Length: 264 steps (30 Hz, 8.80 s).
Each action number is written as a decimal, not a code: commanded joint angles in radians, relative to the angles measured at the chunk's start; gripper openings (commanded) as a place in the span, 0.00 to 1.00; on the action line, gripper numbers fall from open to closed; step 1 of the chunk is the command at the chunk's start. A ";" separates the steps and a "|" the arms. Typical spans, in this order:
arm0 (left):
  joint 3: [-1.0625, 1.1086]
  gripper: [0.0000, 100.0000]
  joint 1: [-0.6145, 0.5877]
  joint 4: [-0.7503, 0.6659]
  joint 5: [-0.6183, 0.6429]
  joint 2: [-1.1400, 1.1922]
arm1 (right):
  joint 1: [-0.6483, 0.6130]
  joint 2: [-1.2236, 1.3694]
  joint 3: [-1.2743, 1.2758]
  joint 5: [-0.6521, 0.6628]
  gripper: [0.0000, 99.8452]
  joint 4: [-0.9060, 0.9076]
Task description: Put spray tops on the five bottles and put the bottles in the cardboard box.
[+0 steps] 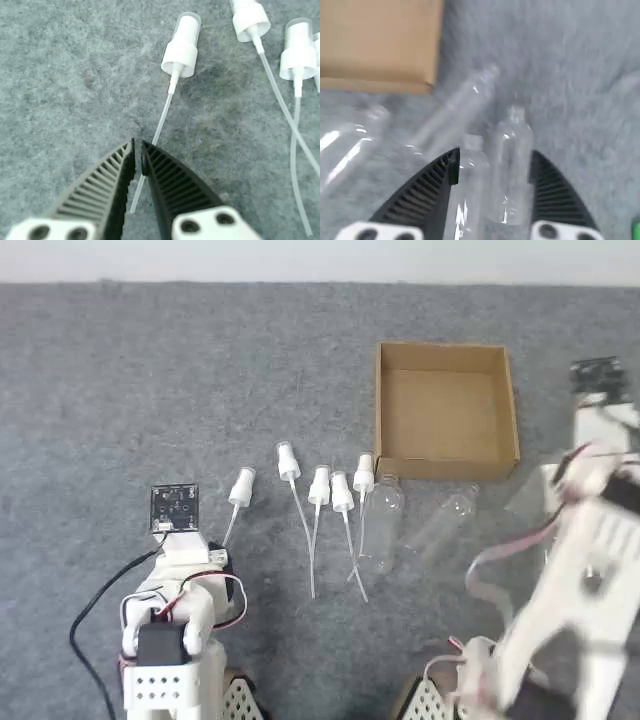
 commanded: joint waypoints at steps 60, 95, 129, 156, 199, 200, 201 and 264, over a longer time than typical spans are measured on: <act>-0.992 0.08 0.014 0.038 -0.554 0.996 | 0.352 0.694 -0.379 0.296 0.01 -0.019; -1.357 0.01 0.100 -0.236 -0.358 1.993 | 0.348 0.696 -0.336 0.374 0.01 -0.021; -0.653 0.01 0.244 -0.229 -0.324 0.994 | 0.223 0.697 -0.574 0.273 0.27 0.133; -0.641 0.01 0.250 -0.301 -0.322 0.993 | 0.226 0.538 -0.589 0.307 0.00 0.236; -1.440 0.01 0.201 -0.368 0.203 0.795 | -1.279 -0.429 0.345 -0.285 0.01 -0.404; -1.406 0.01 0.187 -0.399 0.213 0.795 | -1.287 -0.429 0.359 -0.288 0.01 -0.423; -1.374 0.01 0.172 -0.425 0.238 0.793 | -1.291 -0.429 0.377 -0.288 0.01 -0.456; -0.926 0.01 0.282 -0.388 0.087 0.787 | -1.218 -0.429 0.669 -0.497 0.01 -1.030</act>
